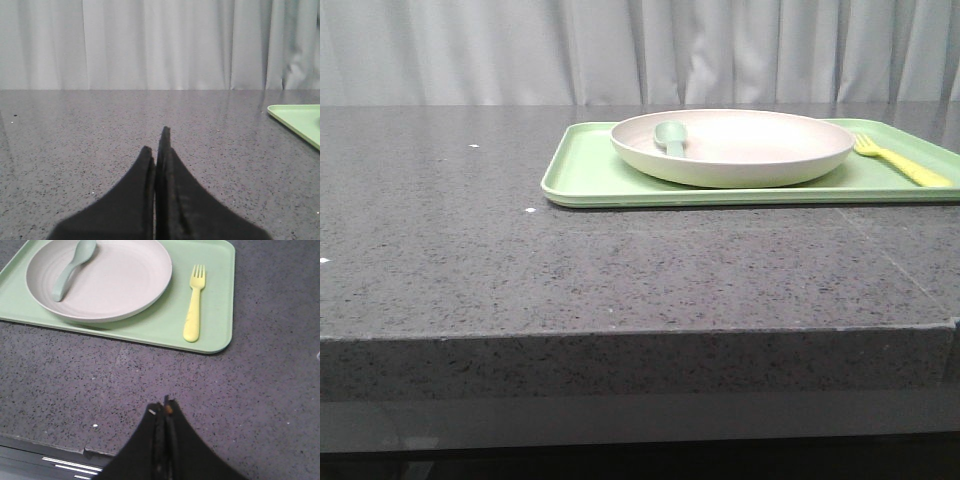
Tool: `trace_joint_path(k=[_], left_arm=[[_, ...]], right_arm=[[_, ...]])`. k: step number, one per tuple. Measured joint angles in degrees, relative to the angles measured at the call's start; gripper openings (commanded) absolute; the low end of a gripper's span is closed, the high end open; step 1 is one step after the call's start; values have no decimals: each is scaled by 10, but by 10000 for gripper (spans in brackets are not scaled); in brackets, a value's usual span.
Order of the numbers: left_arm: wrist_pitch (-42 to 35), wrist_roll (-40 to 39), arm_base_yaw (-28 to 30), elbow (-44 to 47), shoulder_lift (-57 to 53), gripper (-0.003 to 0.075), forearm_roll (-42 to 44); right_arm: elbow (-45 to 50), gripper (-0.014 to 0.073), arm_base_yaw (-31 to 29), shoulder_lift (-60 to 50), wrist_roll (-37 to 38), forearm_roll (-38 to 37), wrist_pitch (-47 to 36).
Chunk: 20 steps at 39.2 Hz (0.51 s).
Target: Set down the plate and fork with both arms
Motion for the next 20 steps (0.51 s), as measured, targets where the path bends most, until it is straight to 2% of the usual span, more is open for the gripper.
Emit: trace_joint_path(k=[4,9,20], left_arm=[[0,0,0,0,0,-18,0],[0,0,0,0,0,-18,0],[0,0,0,0,0,-18,0]], right_arm=[[18,-68,-6,-31,0,0,-12],[88,-68,-31,-115,0,-1,-81],[330,-68,-73,-291,0,-1,-335]])
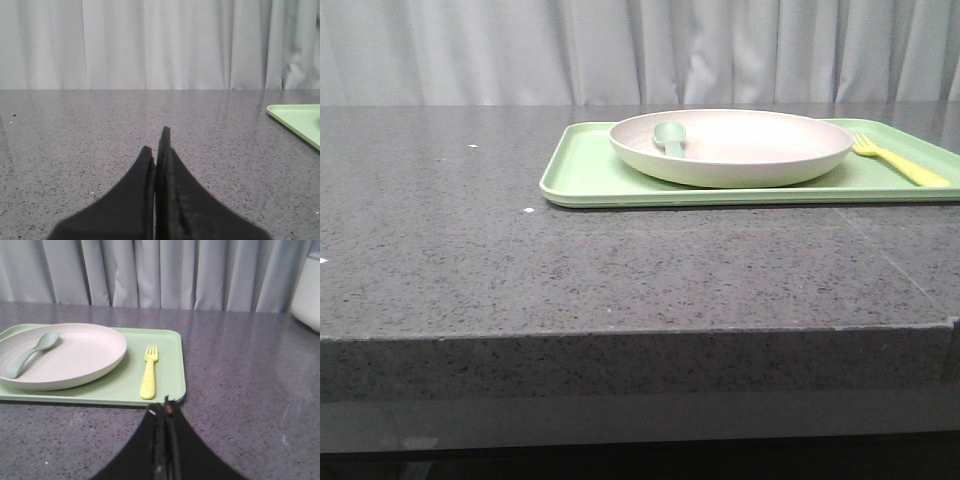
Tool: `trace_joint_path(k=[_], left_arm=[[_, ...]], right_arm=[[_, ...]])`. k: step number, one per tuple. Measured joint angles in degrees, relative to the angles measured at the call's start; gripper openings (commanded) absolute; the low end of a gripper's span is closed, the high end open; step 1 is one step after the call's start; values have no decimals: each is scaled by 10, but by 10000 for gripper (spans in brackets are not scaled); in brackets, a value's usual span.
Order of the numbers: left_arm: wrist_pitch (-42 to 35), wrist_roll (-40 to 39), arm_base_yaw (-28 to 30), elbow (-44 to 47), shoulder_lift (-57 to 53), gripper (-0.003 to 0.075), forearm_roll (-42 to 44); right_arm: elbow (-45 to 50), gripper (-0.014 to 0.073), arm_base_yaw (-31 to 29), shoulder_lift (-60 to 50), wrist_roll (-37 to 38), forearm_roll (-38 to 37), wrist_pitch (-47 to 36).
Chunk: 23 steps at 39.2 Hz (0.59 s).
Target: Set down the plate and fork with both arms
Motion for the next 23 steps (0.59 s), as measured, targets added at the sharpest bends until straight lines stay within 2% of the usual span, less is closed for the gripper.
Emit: trace_joint_path(k=[4,10,23], left_arm=[[0,0,0,0,0,-18,0],[0,0,0,0,0,-18,0],[0,0,0,0,0,-18,0]], right_arm=[[59,-68,-10,-38,0,0,-65],[107,-68,-16,-45,0,0,-119],[109,-68,-16,-46,0,0,-138]])
